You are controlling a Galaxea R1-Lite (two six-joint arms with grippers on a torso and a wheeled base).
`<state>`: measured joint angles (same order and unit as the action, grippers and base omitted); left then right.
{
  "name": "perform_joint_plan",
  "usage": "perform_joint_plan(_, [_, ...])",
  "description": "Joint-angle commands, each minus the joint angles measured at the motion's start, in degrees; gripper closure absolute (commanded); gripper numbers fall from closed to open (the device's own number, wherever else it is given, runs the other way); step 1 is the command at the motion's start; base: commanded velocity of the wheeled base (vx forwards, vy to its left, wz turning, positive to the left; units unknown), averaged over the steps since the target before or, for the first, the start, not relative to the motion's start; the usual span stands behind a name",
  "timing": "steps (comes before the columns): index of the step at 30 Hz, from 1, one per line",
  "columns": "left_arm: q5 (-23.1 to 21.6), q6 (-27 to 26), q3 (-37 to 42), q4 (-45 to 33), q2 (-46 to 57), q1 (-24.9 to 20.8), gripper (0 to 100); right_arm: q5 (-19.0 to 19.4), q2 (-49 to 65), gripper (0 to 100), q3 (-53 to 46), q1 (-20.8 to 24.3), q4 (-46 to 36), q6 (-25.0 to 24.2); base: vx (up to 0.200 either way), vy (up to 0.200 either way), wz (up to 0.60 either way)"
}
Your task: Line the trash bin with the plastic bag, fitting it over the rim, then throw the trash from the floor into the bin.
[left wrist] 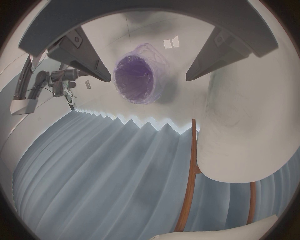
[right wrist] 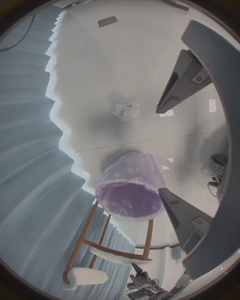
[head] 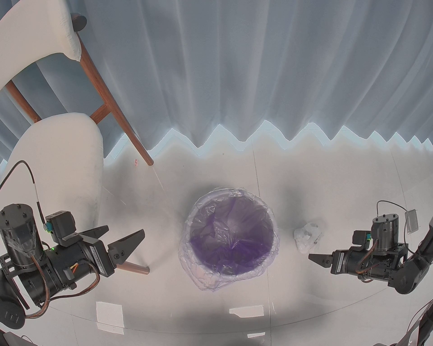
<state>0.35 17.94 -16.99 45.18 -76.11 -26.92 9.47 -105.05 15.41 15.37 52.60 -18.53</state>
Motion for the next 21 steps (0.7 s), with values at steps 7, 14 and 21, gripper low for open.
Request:
perform_joint_plan(7, [-7.3, 0.16, 6.97, 8.61, 1.4, 0.37, 0, -0.51, -17.3, 0, 16.85, 0.45, 3.91, -2.92, 0.0, 0.0, 0.0])
perform_joint_plan(14, [-5.1, -0.28, 6.71, 9.14, 1.31, 2.22, 0, -4.99, -25.82, 0, 27.13, 0.45, 3.74, -7.84, 0.0, 0.0, 0.0])
perform_joint_plan(21, [-2.46, -0.37, 6.18, 9.23, 1.57, 5.56, 0, -6.04, -32.5, 0, 35.57, 1.24, 3.65, -8.72, 0.0, 0.0, 0.0])
